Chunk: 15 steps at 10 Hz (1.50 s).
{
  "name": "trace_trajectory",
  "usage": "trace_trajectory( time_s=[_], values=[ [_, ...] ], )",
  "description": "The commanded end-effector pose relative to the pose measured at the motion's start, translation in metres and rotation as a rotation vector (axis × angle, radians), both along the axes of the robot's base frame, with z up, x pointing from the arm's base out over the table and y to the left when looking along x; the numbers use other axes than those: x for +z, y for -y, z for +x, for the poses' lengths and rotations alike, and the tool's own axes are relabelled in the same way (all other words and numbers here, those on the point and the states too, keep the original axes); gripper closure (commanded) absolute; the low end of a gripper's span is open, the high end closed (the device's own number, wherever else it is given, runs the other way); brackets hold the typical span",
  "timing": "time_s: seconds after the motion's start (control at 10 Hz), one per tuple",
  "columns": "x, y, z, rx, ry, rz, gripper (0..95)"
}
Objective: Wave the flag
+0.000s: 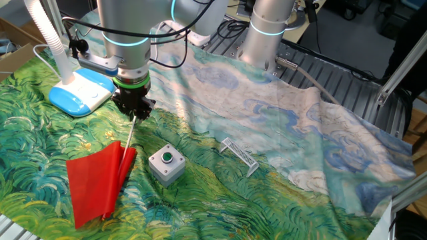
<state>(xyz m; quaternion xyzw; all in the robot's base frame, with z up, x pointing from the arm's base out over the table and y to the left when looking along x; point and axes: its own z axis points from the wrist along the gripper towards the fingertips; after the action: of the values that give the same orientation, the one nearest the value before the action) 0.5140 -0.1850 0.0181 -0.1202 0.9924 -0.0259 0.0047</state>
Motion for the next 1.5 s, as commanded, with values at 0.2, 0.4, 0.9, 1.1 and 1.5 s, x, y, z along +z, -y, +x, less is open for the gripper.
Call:
trace_trajectory(
  time_s=[0.2, 0.4, 0.9, 1.1, 1.5],
  values=[
    [-0.004, 0.000, 0.002, -0.002, 0.001, -0.001, 76.0],
    [-0.006, 0.000, 0.006, -0.001, 0.000, 0.000, 76.0],
    [-0.009, 0.001, 0.012, 0.002, -0.001, 0.000, 76.0],
    [-0.011, 0.001, 0.013, 0.002, -0.001, 0.000, 76.0],
    [-0.012, 0.002, 0.013, 0.002, -0.001, 0.002, 76.0]
  ],
)
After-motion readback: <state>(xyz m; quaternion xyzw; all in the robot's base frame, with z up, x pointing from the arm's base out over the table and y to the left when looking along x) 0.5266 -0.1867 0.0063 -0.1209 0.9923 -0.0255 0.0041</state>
